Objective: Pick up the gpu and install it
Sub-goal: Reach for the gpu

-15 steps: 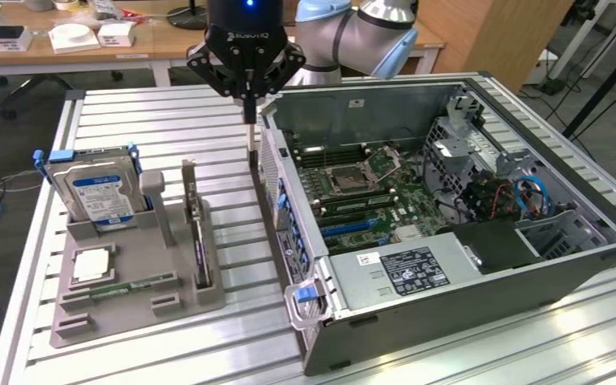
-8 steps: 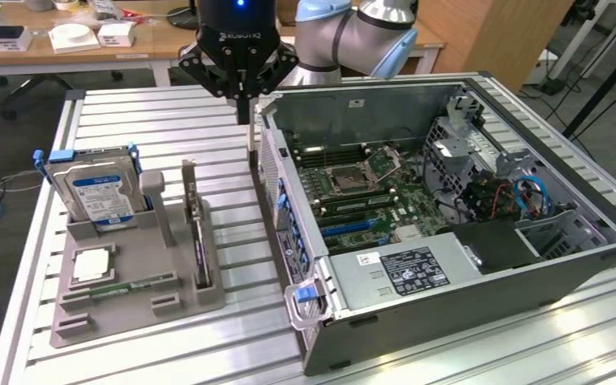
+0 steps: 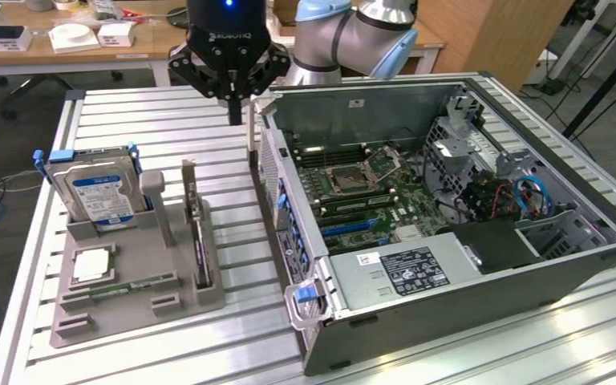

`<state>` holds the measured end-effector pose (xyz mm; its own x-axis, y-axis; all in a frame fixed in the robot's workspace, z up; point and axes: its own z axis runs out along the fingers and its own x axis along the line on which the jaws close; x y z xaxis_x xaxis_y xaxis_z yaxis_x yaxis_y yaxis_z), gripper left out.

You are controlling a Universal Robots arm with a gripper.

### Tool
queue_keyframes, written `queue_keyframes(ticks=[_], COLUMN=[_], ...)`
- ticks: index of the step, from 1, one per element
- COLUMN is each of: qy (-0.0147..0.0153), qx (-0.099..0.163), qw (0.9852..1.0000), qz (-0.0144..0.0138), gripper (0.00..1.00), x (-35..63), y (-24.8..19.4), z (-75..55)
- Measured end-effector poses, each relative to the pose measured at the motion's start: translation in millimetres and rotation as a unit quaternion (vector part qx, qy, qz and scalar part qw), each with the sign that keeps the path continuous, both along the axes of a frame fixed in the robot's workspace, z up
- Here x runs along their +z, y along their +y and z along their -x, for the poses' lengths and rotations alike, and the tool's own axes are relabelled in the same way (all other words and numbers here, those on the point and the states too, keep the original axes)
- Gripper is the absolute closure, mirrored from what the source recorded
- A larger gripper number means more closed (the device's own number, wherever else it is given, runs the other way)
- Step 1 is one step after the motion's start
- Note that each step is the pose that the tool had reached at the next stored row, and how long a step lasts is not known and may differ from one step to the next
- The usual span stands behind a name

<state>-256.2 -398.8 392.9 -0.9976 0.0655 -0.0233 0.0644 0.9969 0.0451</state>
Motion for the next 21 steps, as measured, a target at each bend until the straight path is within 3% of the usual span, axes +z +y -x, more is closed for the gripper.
queue_keyframes(ticks=[21], qy=[0.0000], qx=[0.000], qw=[1.0000], qz=[0.0000], gripper=[0.89], x=[0.0], y=[0.0], z=[28.3])
